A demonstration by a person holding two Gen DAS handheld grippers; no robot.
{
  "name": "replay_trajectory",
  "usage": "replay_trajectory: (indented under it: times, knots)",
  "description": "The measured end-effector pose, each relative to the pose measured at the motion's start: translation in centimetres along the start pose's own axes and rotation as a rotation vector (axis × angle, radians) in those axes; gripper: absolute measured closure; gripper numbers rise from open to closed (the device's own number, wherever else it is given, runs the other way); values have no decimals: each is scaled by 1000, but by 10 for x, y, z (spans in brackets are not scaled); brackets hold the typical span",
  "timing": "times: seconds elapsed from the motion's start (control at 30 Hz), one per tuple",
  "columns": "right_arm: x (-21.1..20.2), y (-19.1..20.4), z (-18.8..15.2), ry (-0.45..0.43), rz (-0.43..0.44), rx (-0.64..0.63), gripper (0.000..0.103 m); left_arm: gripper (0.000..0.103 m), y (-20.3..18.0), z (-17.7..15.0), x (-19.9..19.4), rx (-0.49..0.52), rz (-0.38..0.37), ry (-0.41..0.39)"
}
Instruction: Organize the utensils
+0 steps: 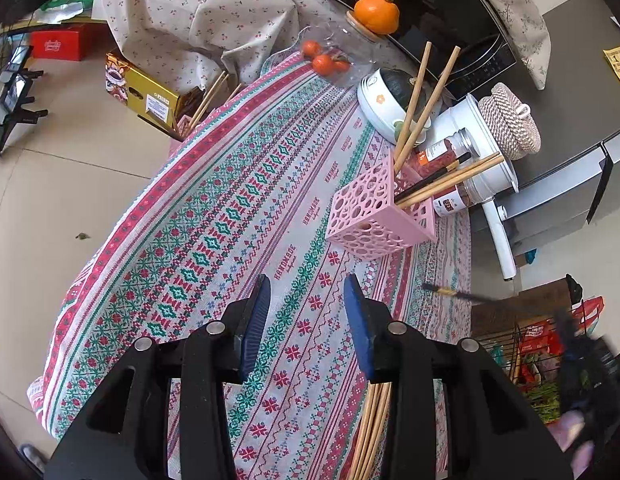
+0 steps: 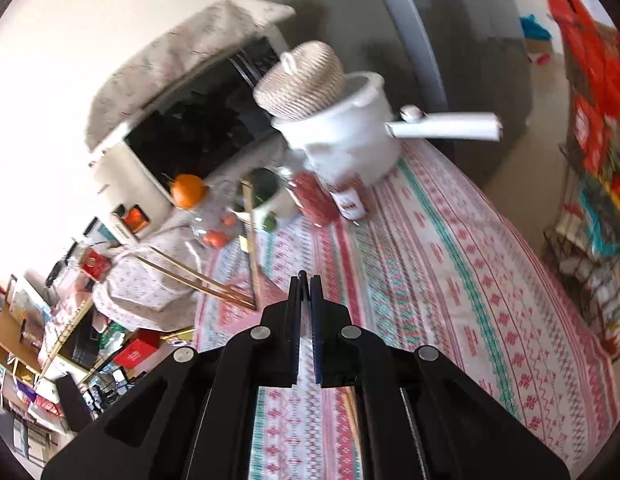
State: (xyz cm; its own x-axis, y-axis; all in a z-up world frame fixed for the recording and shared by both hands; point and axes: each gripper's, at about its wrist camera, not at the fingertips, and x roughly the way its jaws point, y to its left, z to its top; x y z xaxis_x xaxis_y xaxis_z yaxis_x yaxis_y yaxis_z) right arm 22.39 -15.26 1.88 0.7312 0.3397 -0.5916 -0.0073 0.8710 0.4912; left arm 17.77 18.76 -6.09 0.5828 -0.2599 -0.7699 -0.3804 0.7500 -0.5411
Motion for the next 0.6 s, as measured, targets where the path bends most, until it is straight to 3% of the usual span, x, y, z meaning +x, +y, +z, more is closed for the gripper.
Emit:
replay_trajectory:
  times: [0.2,0.37,0.47,0.6]
  knots:
    - [-8,41,41,-52,67,-11,98,67,1,1,1,-8,-4,5]
    - [-7,76,56,-84,96,-53,98,67,2,3,2,-17,-15,9]
    - [18,88,56,-72,77,-69,98,67,2,5,1,-25,-18,8]
    - [75,82,42,40,80,-77,94,67,1,6,0,-18,-16,2]
